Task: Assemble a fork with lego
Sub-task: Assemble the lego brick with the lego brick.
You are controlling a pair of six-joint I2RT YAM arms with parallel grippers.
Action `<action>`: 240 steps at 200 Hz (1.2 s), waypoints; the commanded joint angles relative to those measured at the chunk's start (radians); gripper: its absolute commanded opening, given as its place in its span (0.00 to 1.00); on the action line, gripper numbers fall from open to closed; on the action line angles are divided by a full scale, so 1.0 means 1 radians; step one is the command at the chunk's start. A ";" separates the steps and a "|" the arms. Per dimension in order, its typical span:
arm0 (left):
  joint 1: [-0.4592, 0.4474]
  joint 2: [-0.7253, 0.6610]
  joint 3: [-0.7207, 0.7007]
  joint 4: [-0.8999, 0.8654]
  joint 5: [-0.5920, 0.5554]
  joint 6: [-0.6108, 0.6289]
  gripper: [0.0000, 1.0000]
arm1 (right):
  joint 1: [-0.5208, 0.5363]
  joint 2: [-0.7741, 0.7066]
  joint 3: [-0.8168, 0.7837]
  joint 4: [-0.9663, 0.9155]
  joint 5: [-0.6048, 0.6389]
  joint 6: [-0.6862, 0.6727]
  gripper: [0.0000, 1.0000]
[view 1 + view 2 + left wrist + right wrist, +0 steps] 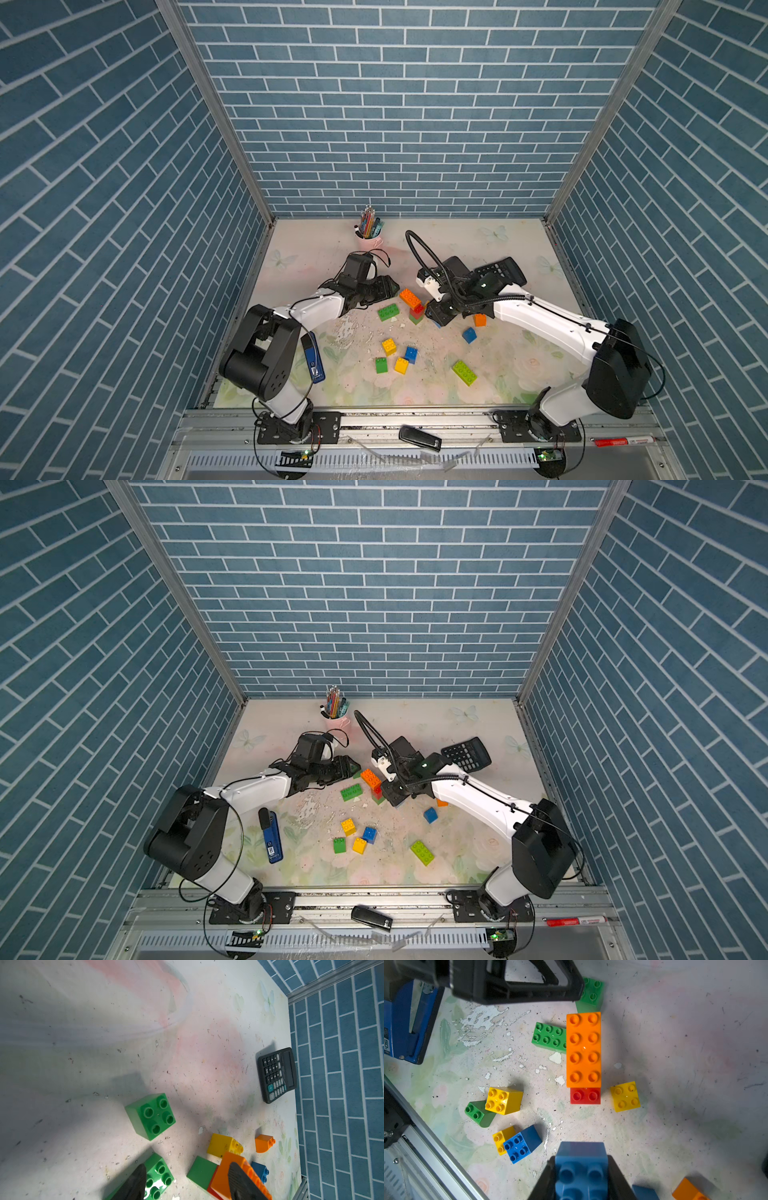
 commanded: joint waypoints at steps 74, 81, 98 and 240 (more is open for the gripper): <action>0.025 0.062 0.051 -0.008 0.068 0.018 0.60 | -0.002 0.108 0.099 -0.031 -0.020 -0.043 0.22; 0.024 0.067 0.055 -0.010 0.072 0.021 0.60 | -0.003 0.113 0.102 -0.030 -0.020 -0.044 0.22; 0.025 0.074 0.064 -0.012 0.082 0.026 0.60 | -0.003 0.123 0.105 -0.028 -0.020 -0.042 0.22; 0.025 0.097 0.086 -0.037 0.085 0.033 0.61 | -0.002 0.180 0.137 -0.012 -0.005 -0.042 0.20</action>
